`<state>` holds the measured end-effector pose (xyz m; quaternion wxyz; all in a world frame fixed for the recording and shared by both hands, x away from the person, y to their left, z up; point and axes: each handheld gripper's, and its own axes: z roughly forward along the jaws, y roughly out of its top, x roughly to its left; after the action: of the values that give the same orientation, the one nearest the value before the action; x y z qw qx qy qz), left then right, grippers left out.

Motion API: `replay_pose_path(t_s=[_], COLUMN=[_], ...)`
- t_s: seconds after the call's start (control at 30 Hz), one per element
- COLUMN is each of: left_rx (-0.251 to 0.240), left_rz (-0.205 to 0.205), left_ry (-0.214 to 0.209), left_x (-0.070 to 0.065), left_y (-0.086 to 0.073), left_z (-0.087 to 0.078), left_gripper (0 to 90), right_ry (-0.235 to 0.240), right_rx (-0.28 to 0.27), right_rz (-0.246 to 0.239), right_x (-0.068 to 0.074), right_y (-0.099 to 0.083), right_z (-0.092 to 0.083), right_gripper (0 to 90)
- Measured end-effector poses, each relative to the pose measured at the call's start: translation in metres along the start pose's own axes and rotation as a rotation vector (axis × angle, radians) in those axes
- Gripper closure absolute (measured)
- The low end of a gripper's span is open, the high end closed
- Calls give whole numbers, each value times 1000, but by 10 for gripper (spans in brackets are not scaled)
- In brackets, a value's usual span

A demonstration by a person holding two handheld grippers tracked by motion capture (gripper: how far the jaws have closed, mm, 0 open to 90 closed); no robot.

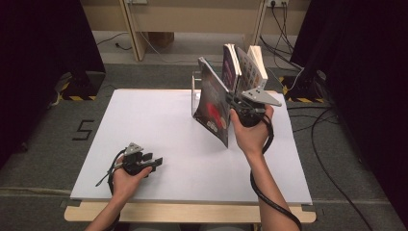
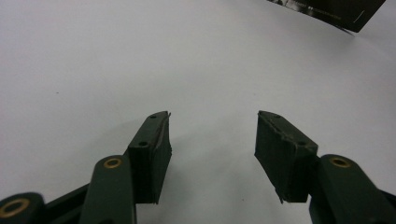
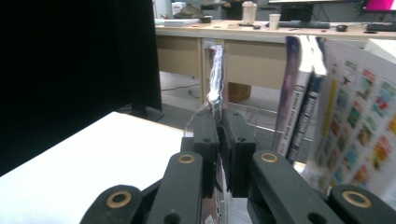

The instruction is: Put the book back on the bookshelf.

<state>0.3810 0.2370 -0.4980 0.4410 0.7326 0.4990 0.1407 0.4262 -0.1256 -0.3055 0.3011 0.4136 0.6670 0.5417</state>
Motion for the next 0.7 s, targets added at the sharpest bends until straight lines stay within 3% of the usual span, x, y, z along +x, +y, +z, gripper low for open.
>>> replay_pose_path(t_s=[0.27,0.43,0.6,0.7], left_rx=[0,1,-3,-2], left_rz=[-2,-2,-5,-8], left_ry=[-1,-1,5,8], left_x=[-1,-1,1,2], left_y=[0,0,1,1], left_z=[0,0,-2,-3], left_gripper=[444,444,443,444], right_ry=[-17,7,-37,-70], right_rx=[20,65,76,43], right_rz=[13,47,51,68], right_x=[-6,-13,-15,-15], right_y=[-4,-3,-1,-1], right_z=[-7,5,16,12], right_gripper=[837,746,731,724])
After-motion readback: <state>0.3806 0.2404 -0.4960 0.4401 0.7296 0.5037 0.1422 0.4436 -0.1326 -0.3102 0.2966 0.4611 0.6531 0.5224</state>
